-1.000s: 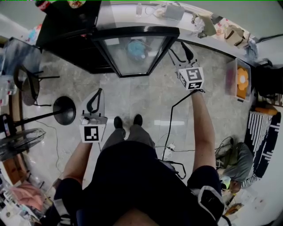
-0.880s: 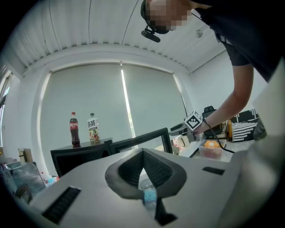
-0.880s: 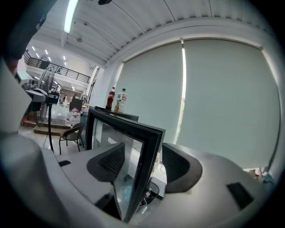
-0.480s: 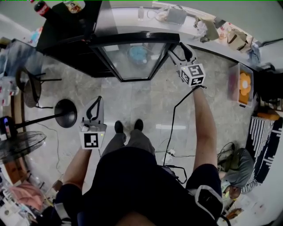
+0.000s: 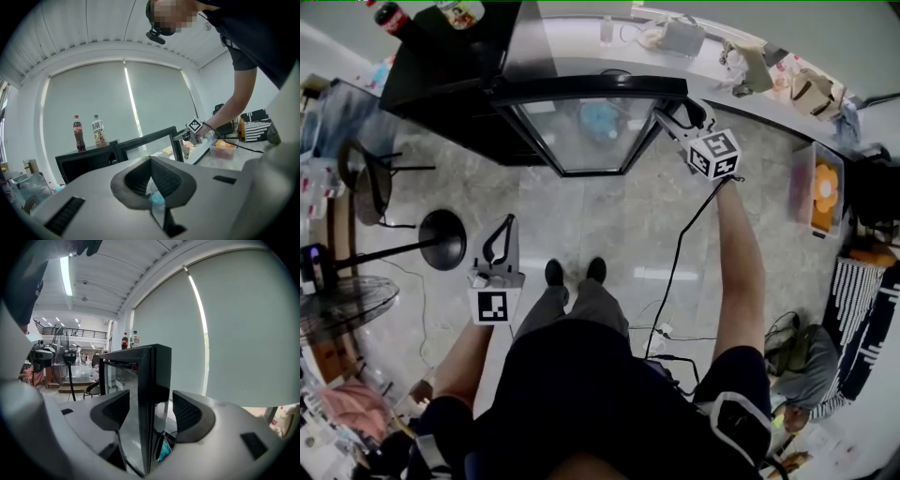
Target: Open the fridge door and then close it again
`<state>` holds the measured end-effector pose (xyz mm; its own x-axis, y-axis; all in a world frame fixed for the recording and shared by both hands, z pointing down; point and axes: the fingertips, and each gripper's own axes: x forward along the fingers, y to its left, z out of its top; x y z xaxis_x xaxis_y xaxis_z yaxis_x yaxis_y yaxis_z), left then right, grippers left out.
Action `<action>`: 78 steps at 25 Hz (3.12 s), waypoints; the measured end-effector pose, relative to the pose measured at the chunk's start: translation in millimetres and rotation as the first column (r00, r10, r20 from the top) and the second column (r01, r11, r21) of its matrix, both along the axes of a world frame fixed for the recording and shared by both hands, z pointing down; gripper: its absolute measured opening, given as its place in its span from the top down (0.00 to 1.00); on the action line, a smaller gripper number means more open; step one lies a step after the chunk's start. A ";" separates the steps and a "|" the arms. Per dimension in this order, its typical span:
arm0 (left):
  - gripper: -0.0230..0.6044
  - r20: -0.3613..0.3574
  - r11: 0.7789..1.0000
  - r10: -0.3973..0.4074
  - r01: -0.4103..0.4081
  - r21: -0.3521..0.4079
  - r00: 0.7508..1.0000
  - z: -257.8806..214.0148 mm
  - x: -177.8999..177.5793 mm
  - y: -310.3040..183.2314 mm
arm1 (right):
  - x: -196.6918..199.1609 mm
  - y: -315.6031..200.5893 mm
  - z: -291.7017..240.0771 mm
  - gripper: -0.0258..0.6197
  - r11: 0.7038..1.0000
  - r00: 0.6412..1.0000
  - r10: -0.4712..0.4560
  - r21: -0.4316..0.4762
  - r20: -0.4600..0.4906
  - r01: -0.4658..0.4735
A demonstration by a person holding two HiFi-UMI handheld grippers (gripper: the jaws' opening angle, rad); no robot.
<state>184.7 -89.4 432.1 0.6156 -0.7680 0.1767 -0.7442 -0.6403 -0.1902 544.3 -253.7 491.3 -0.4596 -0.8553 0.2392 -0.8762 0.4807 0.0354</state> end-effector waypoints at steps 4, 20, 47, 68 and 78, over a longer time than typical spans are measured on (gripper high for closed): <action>0.93 0.003 1.000 -0.010 0.010 -0.013 1.000 3.6 0.1 -0.6 | -1.8 -5.5 3.9 0.50 1.000 0.999 -0.026 -0.003 0.025 0.026; 0.93 0.043 1.000 -0.002 0.003 -0.015 0.999 14.2 -1.9 -5.5 | -8.0 -18.2 6.3 0.55 0.996 0.995 -0.086 -0.005 0.043 0.087; 0.93 -0.051 0.999 0.035 -0.034 0.008 0.998 -2.8 10.7 16.8 | -45.4 83.4 3.5 0.58 0.995 0.995 0.102 0.011 0.009 -0.102; 0.93 -0.077 1.000 0.016 -0.014 0.028 0.997 -8.4 6.7 42.7 | -95.7 156.9 2.4 0.59 0.966 0.966 0.257 0.026 0.006 -0.257; 0.93 -0.081 0.999 0.007 -0.003 0.046 0.997 -16.1 -19.3 52.3 | -134.4 188.7 1.2 0.60 0.950 0.951 0.310 0.024 0.000 -0.310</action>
<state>165.4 -37.2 416.0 0.6304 -0.7709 0.0907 -0.7552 -0.6362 -0.1582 409.9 -65.0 492.5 -0.1700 -0.9609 0.2188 -0.9817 0.1844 0.0473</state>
